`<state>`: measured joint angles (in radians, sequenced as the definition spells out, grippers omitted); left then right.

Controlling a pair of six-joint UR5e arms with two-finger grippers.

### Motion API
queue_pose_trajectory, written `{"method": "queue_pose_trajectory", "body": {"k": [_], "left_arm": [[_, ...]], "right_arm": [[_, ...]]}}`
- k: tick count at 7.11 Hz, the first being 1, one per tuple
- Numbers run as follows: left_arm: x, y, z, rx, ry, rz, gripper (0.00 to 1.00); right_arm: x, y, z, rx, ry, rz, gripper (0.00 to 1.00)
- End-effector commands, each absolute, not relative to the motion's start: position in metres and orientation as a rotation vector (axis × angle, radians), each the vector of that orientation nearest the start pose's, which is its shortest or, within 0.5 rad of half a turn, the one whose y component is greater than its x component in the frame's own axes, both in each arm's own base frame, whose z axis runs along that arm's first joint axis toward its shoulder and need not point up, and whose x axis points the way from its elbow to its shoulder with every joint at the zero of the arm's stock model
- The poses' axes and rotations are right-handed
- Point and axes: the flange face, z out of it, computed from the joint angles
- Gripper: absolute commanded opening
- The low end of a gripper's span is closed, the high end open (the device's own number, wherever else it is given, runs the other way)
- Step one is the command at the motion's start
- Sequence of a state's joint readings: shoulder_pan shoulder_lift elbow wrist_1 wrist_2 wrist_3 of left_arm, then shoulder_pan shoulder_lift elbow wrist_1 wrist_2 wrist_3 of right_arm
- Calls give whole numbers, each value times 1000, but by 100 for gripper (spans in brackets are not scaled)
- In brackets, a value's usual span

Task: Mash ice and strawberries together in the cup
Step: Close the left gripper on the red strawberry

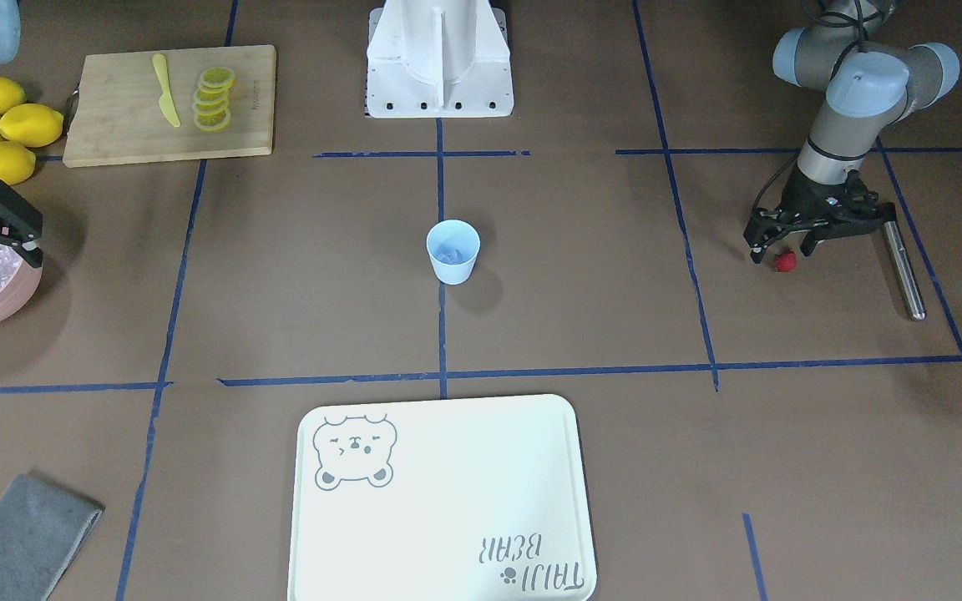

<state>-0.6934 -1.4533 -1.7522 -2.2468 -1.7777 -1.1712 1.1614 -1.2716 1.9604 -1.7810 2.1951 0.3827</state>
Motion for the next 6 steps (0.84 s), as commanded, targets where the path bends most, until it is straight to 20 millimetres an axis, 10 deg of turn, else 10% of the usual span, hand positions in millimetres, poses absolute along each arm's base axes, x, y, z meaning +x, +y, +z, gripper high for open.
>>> {"method": "queue_pose_trajectory", "body": {"k": [1,6], "left_arm": [[298,-395,564,214,734,-203,86],[297,-397,563,218,736,-205,84]], "right_arm": [[-152,-538,345,191,-744,-174,99],[-152,-538,346,189,-742,-172,99]]}}
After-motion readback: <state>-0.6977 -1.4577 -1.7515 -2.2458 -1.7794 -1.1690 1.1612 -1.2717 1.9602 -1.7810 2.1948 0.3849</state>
